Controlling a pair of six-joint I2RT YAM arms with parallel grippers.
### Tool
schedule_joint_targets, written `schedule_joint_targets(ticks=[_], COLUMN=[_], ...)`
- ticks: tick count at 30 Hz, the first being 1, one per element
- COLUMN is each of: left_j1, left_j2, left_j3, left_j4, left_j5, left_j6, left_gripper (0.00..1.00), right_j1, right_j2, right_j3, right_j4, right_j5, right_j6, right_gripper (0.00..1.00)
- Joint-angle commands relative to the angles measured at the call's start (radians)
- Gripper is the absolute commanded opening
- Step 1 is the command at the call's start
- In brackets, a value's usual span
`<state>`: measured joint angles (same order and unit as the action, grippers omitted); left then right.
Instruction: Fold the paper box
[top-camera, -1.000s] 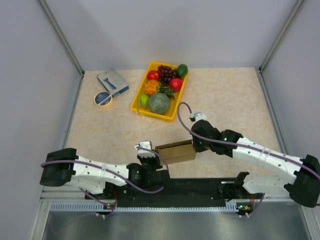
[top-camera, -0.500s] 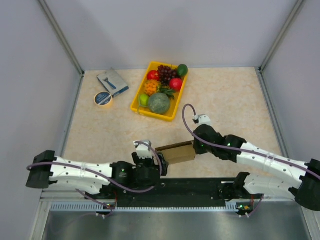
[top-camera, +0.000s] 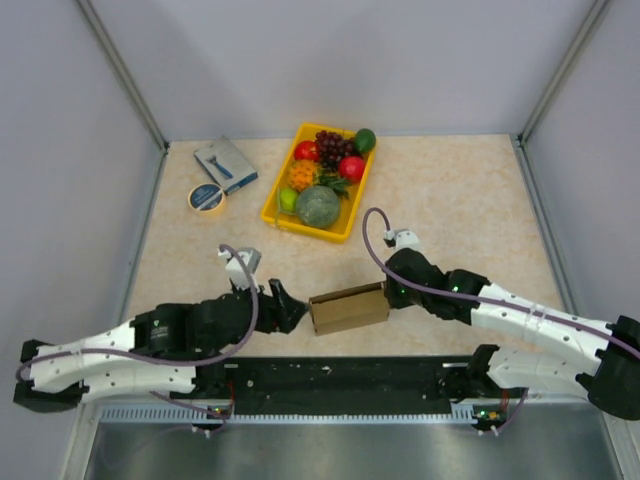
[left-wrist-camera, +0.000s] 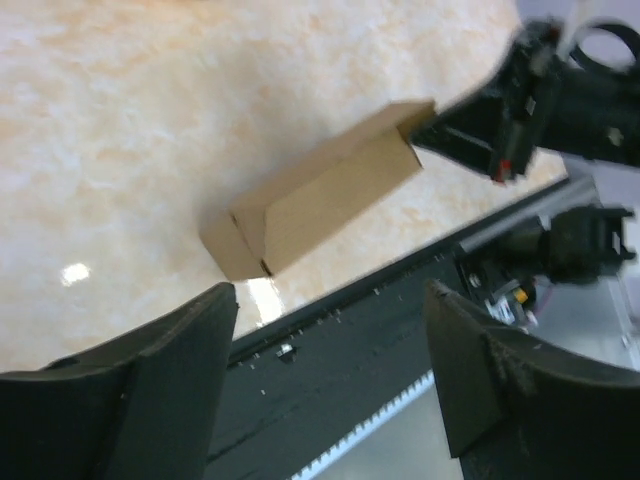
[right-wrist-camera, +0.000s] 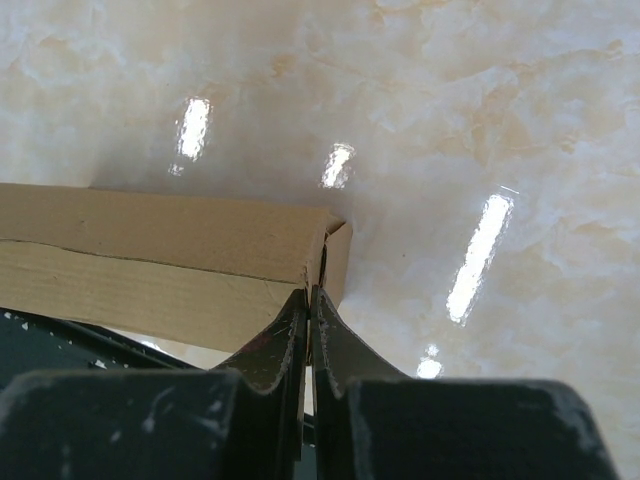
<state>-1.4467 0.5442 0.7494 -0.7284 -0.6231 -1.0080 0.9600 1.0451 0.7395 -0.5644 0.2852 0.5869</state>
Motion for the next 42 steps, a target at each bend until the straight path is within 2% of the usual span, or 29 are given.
schedule_joint_targets(ticks=[1, 2, 6, 11, 12, 17, 23, 28, 36, 42], left_j1=[0.259, 0.317, 0.368, 0.374, 0.374, 0.376, 0.378, 0.39, 0.394, 0.394], left_j2=[0.228, 0.249, 0.305, 0.444, 0.459, 0.519, 0.568, 0.573, 0.617, 0.616], left_j3=[0.099, 0.103, 0.129, 0.192, 0.199, 0.206, 0.197, 0.148, 0.146, 0.143], left_j4=[-0.092, -0.088, -0.019, -0.017, -0.017, -0.039, -0.069, 0.029, 0.064, 0.078], left_j5=[0.336, 0.359, 0.408, 0.46, 0.467, 0.436, 0.369, 0.434, 0.473, 0.476], left_j6=[0.229, 0.267, 0.339, 0.393, 0.397, 0.414, 0.404, 0.385, 0.352, 0.303], left_gripper=[0.68, 0.64, 0.58, 0.55, 0.5, 0.48, 0.4, 0.35, 0.15, 0.06], right_j1=[0.005, 0.003, 0.003, 0.003, 0.002, 0.003, 0.003, 0.003, 0.002, 0.005], right_j2=[0.018, 0.02, 0.015, 0.006, 0.009, 0.007, 0.009, 0.01, 0.009, 0.015], right_j3=[0.021, 0.021, 0.021, 0.024, 0.024, 0.028, 0.034, 0.032, 0.028, 0.021], right_j4=[0.023, 0.023, 0.021, 0.021, 0.023, 0.023, 0.021, 0.021, 0.023, 0.029], right_j5=[-0.02, -0.02, -0.024, -0.026, -0.027, -0.035, -0.041, -0.047, -0.058, -0.066], right_j6=[0.004, 0.004, -0.001, -0.006, -0.006, -0.009, -0.013, -0.01, -0.004, 0.005], right_gripper=[0.0, 0.0, 0.0, 0.0, 0.0, 0.0, 0.0, 0.0, 0.0, 0.0])
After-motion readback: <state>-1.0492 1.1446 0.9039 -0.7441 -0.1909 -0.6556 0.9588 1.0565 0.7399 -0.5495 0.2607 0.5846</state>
